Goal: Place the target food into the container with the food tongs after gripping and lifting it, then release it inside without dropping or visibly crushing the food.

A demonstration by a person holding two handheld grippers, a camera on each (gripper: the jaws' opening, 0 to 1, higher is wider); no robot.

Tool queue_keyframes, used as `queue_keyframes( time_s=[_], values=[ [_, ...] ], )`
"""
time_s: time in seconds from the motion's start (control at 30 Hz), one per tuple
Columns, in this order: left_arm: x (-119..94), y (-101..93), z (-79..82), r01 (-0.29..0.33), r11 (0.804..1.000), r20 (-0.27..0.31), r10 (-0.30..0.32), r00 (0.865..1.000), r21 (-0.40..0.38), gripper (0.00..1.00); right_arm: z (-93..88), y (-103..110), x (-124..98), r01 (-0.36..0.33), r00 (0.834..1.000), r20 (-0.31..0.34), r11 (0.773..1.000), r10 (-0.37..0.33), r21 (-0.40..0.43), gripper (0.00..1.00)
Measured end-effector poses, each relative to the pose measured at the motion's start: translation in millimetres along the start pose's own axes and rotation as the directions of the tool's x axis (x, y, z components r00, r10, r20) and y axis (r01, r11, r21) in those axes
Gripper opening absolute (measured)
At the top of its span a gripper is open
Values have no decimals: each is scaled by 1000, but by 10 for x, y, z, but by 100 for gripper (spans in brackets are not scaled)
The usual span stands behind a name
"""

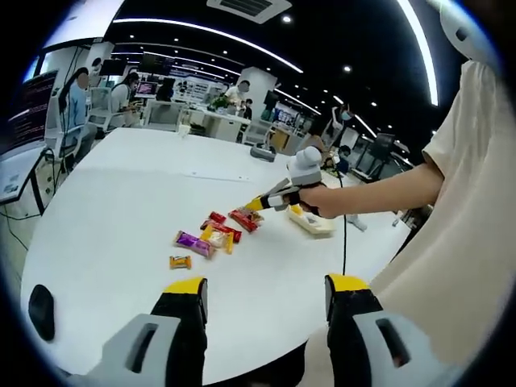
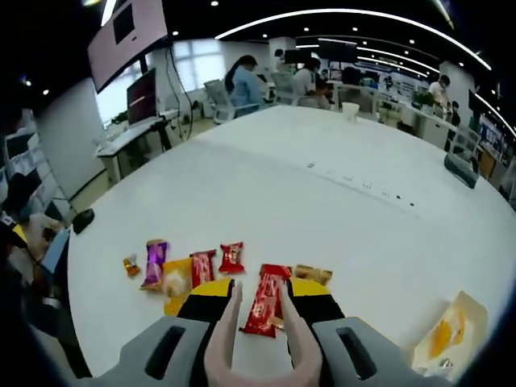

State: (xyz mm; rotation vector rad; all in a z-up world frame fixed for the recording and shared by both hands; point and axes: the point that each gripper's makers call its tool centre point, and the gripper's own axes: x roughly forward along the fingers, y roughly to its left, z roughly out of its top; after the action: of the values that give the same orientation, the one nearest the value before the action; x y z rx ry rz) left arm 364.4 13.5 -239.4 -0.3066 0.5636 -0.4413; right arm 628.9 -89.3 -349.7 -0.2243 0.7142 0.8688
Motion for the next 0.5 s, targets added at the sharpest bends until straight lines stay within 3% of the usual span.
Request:
queue_keyframes(
  time_s=[0.3,0.5],
  values=[
    [57,33,56,-3,1000,-3,3,1000,-4,60,-81,-29,76,3,1000,-28,1000,-2,15,25],
    [88,55,42,-7,1000,-16,7,1000,-9,59,-121,-40,147,-3,999,-47,1000,3,-18,25]
  ],
)
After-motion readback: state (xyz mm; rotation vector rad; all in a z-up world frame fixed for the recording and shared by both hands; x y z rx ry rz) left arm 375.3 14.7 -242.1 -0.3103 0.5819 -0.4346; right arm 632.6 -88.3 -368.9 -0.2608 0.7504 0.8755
